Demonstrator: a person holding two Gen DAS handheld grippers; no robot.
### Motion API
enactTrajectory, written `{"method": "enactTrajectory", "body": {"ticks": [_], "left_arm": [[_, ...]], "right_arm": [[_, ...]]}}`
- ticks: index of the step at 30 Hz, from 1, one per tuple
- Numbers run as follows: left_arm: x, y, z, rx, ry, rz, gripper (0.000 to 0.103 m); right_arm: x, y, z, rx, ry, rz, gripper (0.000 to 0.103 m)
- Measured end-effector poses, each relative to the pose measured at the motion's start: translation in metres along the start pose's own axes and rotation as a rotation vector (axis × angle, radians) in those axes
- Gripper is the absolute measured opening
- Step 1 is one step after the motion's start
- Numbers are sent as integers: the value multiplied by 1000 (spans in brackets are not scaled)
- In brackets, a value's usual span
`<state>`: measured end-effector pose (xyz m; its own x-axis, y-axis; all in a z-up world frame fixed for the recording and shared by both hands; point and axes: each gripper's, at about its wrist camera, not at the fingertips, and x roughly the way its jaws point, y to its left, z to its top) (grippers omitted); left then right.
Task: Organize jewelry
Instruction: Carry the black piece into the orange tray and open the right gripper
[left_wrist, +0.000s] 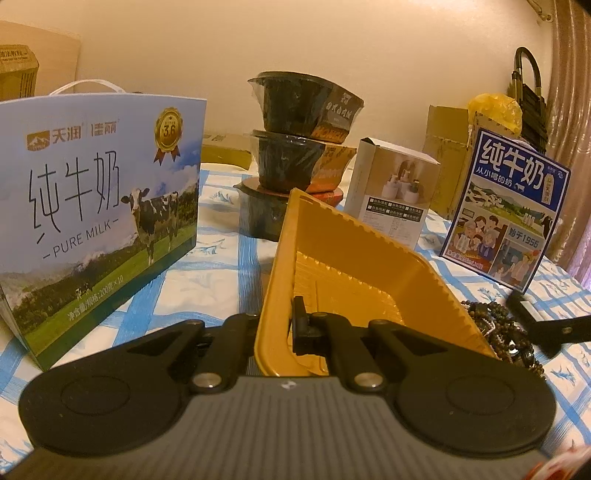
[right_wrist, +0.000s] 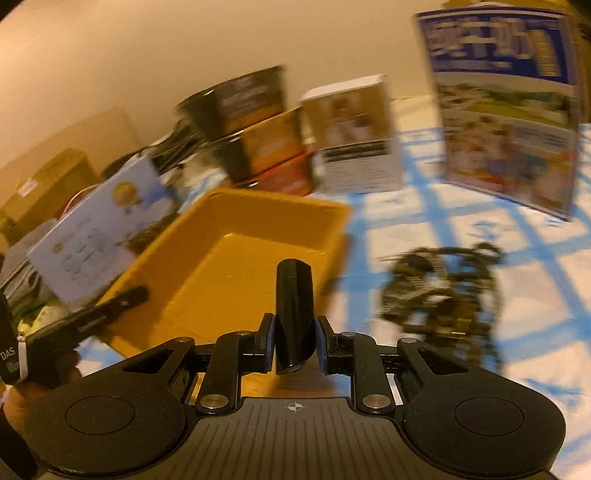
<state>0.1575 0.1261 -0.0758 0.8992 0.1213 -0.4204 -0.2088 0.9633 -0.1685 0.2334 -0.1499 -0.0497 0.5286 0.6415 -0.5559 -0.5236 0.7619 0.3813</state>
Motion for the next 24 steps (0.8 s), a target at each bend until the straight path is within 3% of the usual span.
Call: {"method": "enactTrajectory", "body": {"ticks": [5,9,16,19,21,23,24], "left_arm": [[-3,-2,1,18,-8,0,5],[-6,-6,1,33,-18,2,5],[-10,-8,2,24,-23,-8,5],[-11,-8,1,21,-23,-6,5],[-12,-8,1,21,-23,-9,5],[-13,-8,1,21,-28,-6,5],[-13,-8,1,22,-28,-7,5]], "right_arm": [[36,29,-5,-66,71,-45,22],[46,44,-7,-151,71,-121,22],[64,50,-10,-178,86,-155,23],[62,52,-15,-174,50,-138,23],[55,53,-15,-168,24,-116,27],[42,52,-15,-143,-17,-98,43],[35,50,-15,-126,-39,-91,45]]}}
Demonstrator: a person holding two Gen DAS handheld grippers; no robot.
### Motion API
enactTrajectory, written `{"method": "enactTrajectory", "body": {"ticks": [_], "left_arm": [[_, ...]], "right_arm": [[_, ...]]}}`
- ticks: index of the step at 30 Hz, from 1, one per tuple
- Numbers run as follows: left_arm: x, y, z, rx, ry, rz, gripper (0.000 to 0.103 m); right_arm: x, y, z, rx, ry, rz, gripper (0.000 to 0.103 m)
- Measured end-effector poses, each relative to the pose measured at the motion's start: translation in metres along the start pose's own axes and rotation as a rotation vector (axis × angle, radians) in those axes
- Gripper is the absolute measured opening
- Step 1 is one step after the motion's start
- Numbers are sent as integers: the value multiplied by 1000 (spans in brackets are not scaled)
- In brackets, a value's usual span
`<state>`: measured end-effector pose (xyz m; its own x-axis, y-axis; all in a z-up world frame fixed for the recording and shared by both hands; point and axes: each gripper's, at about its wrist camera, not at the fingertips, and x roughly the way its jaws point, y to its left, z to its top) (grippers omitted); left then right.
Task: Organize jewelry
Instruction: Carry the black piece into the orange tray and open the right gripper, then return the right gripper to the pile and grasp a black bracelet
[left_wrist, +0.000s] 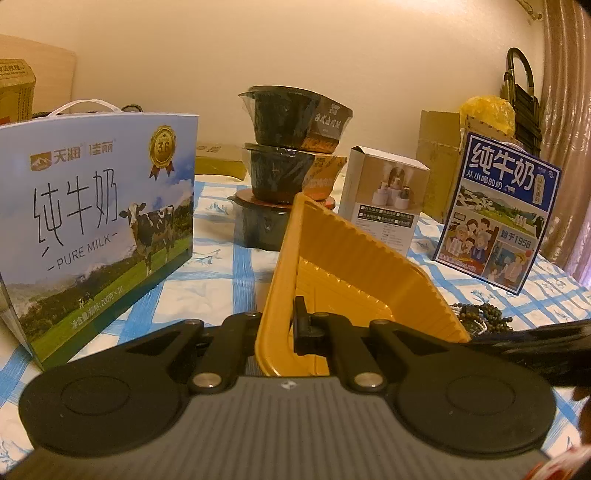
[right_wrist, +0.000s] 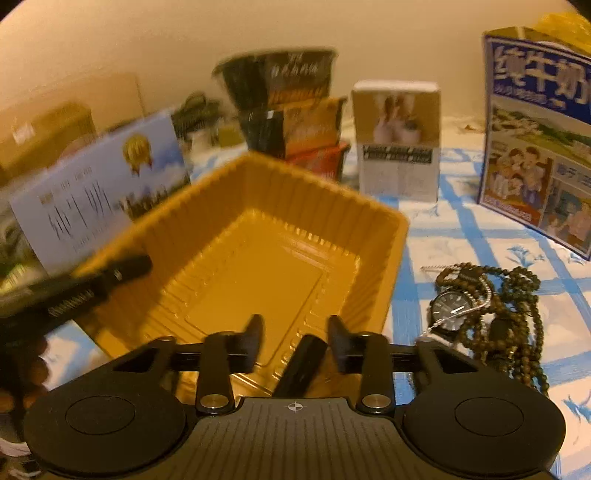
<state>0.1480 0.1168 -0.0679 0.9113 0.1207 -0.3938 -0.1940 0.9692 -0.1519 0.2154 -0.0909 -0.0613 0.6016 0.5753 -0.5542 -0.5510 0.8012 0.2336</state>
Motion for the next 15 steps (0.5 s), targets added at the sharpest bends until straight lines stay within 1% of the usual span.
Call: {"method": "enactTrajectory", "body": {"ticks": [3,7,11,15], "left_arm": [[-1,0,1,3,-3,0,5],[-1,0,1,4,-3,0,5],[-1,0,0,1,-2,4,5],[-2,0,0,-2,-3,8,5]], "right_arm": [[-20,-12,-3,42,-34,-21,46],[-39,-35,-11,69,-39,-117,46],[-46,-63,-22,78,-6,-219,46],[-41,-83,-28,29,20,-274,45]]}}
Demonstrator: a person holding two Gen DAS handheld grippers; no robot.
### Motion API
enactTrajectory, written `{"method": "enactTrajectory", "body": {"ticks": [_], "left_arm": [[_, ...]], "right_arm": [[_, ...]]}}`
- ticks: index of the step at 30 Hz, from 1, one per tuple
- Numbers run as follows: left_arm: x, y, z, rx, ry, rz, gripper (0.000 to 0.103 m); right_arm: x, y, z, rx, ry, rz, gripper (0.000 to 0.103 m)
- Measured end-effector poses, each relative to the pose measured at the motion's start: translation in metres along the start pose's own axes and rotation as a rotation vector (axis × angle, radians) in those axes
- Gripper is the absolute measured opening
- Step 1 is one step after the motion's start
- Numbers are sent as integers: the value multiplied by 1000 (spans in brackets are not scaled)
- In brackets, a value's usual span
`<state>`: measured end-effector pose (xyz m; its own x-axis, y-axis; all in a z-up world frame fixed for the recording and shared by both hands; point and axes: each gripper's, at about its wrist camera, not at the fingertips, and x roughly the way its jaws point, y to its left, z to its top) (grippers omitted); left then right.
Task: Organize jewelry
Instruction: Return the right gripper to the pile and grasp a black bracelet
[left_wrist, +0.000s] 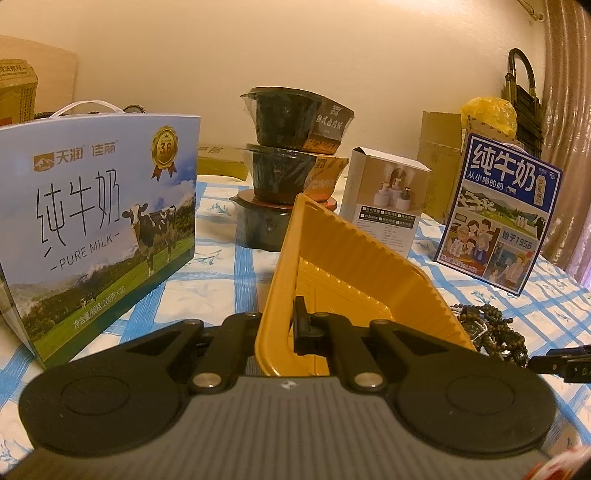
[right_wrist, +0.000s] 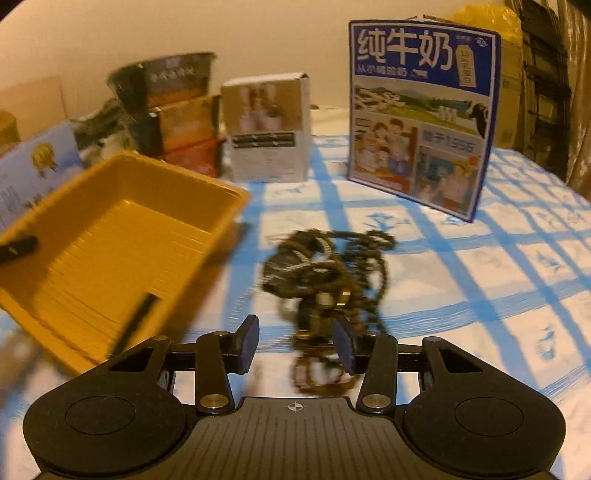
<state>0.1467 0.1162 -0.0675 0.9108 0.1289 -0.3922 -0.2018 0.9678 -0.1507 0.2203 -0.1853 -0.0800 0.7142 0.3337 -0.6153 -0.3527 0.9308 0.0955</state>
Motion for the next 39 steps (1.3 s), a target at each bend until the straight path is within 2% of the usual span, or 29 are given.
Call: {"method": "enactTrajectory", "body": {"ticks": [5,13,15,16,21,28,32,36,37,39], "left_arm": [[0,-1,1,0,0,1,5],[0,-2,1,4,0,1,5],[0,-2,2,3,1,2,5],[0,-2,1,2,1,1,5],[0,-2,2,-1,1,1,5],[0,-1,0,-1,3,3,5],[-1,-1,0,-3,4,3,5],[-1,-1,0,-6,3,3,5],[-2,-1,-1,-8,4,4,5],[-2,0,-1,-12,3,5,5]], "right_arm": [[16,-11,-1,-20,26,14,33],[36,-8,2,-57,36,19,28],[41,-8,4,-56,36,20,24],[43,-9,5,-56,35,23,17],[36,-10,9,-93,14,39,15],[0,-4,5,-85,12,58,14],[-15,-3,5,-32,48,84,14],[-24,-20,9,117,80,143,14],[-25,-22,9,114,100,141,14],[-27,-8,8,-52,136,57,14]]}}
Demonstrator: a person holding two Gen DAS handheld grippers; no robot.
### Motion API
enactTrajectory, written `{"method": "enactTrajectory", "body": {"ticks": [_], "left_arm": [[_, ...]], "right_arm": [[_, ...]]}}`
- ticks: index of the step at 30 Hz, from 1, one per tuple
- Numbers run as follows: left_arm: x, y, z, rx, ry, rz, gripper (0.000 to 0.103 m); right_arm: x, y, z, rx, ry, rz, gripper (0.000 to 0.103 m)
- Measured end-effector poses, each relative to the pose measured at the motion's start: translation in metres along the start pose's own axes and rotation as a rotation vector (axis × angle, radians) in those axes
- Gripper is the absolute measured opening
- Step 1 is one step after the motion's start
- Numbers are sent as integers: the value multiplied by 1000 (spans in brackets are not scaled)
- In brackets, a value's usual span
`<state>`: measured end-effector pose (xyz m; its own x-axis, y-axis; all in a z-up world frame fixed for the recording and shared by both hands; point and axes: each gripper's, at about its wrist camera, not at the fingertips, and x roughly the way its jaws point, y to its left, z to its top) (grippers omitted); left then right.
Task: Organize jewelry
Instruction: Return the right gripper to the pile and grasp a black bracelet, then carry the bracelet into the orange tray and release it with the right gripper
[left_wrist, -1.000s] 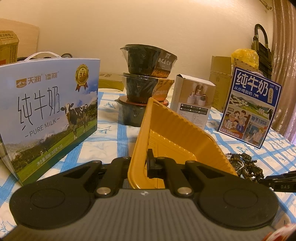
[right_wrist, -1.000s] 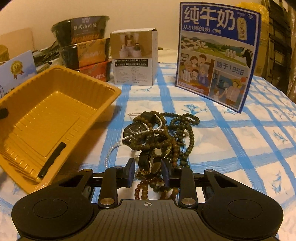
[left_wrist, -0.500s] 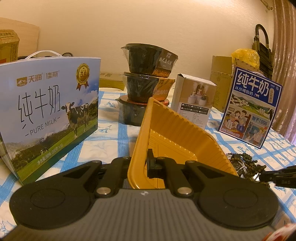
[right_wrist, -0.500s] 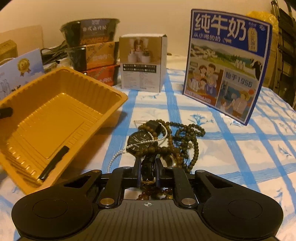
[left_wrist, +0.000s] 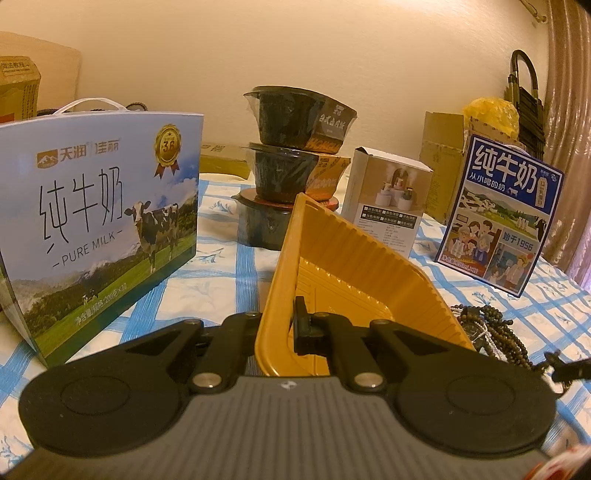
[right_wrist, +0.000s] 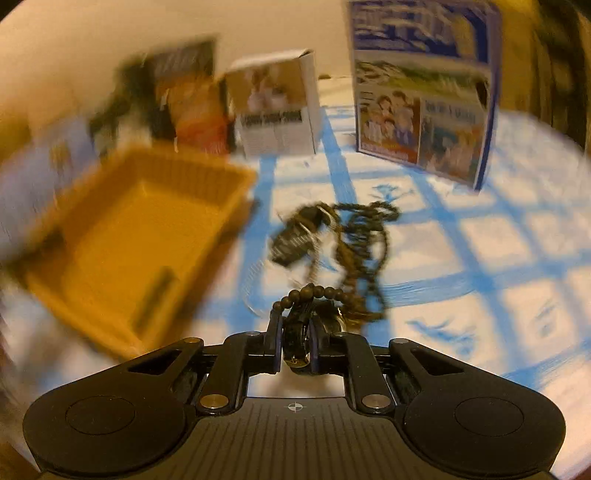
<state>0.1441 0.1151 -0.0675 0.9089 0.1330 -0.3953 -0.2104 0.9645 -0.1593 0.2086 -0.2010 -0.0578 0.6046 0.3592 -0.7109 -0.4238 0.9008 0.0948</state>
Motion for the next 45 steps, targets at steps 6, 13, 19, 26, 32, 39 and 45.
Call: {"method": "enactTrajectory", "body": {"ticks": [6,13,19,26,32,39,45], "left_arm": [[0,0,0,-7,1,1,5],[-1,1,0,-11,3,0,5],[-1,2,-1,-16,4,-1,5],[-2,2,-1,-12,4,1,5],[-2,2,-2,-13,2,1,5],[-2,2,-2,-7,4,-3,5],[-1,4,-2,-22,7,0,5]], "right_arm": [[3,62,-40,-579,115,-131,14],[-17,49,-32,-439,41,-127,14],[-41,63,-7,-424,-82,-96,14],[-36,96,18,-429,-193,37,14],[-1,135,36,-443,-224,191,14],[46,158,34,-460,-165,221,14],[61,155,33,-417,-135,258,15]]}}
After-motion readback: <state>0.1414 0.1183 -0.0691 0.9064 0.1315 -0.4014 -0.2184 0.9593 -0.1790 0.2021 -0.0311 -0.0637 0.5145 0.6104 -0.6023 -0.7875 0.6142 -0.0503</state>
